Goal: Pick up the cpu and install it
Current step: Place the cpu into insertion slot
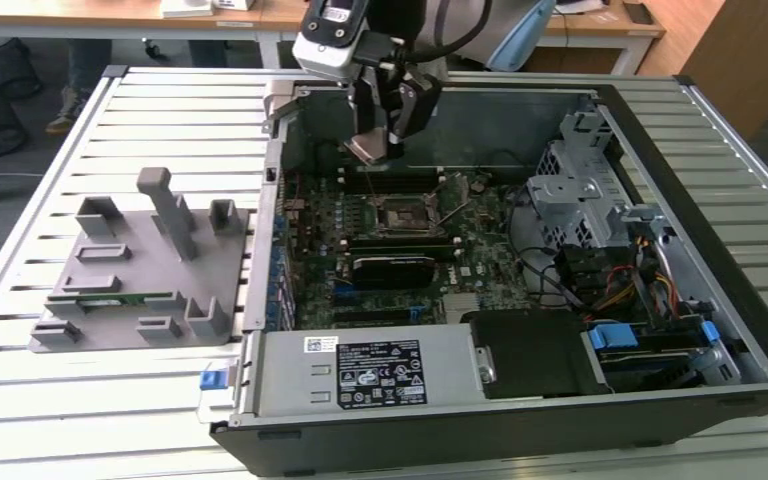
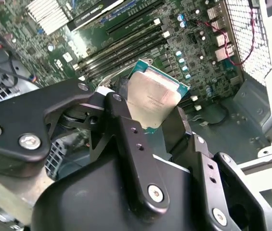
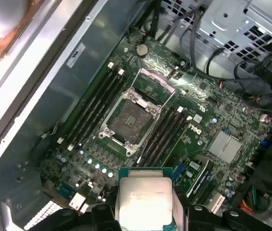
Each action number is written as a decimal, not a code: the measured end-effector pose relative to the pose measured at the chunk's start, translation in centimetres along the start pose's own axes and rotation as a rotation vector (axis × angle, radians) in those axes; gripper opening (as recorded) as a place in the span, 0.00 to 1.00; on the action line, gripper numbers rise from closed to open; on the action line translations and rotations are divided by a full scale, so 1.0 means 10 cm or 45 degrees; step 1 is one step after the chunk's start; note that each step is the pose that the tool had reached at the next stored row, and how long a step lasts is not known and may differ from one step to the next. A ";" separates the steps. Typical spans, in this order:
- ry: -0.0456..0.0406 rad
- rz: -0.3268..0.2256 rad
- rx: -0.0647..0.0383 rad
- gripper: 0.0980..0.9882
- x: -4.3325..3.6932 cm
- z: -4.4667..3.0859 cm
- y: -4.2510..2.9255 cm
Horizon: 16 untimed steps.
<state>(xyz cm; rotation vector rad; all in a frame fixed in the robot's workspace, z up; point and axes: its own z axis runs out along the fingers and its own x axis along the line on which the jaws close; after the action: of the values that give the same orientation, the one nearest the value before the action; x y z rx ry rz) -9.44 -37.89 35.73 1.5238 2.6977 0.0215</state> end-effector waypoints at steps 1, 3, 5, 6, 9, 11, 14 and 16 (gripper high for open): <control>-0.001 0.022 0.001 0.48 0.000 0.005 0.000; -0.002 0.069 0.002 0.48 0.001 0.018 -0.001; -0.008 0.164 0.006 0.48 0.002 0.059 -0.002; -0.008 0.187 0.006 0.48 0.002 0.071 -0.003; -0.011 0.252 0.009 0.48 0.003 0.105 -0.004; -0.013 0.289 0.011 0.48 0.004 0.120 -0.003; -0.013 0.305 0.012 0.48 -0.004 0.145 0.051; -0.013 0.304 0.013 0.48 -0.029 0.166 0.131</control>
<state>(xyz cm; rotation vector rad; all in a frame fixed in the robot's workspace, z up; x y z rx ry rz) -8.10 -37.48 34.13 1.8341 2.4954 0.0077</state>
